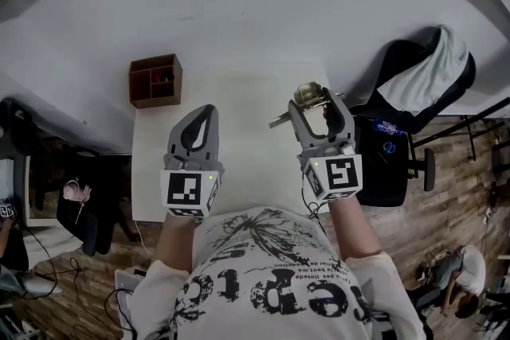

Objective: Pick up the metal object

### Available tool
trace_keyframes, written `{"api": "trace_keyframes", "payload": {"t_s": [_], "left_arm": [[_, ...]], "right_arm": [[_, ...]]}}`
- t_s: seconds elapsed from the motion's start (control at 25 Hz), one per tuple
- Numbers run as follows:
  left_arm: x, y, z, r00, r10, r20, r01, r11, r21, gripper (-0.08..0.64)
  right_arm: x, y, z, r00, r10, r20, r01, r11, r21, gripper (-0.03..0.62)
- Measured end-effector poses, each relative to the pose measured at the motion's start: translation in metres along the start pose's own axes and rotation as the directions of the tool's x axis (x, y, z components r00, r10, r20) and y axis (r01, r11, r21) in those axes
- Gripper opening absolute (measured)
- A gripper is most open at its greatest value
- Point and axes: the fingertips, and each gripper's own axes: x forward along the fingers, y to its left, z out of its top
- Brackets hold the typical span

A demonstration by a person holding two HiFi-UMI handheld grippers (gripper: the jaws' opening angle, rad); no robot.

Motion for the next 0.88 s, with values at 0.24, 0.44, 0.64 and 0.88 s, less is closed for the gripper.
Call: {"api": "trace_keyframes", "payload": {"t_s": [0.24, 0.44, 0.64, 0.88], "left_arm": [[-0.003, -0.001, 0.002, 1.000, 0.007, 0.003, -0.007, 1.000, 0.004, 0.012], [-0.006, -0.002, 0.002, 1.000, 0.015, 0.001, -0.015, 1.000, 0.005, 0.012], [-0.011, -0.003, 0.006, 1.000, 0.020, 0.009, -0.020, 1.000, 0.007, 0.012], [-0.015, -0.001, 0.005, 1.000, 0.027, 0.009, -0.027, 1.000, 0.005, 0.012]], "right_arm": [[0.002, 0.004, -0.002, 1.000, 0.014, -0.004, -0.014, 1.000, 0.007, 0.279], [0.000, 0.006, -0.006, 1.000, 0.009, -0.018, -0.009, 1.000, 0.024, 0.279], [-0.002, 0.006, -0.007, 1.000, 0.008, -0.014, -0.008, 0.999, 0.038, 0.279], [-0.004, 0.016, -0.008, 1.000, 0.022, -0.014, -0.022, 0.999, 0.029, 0.279]]}}
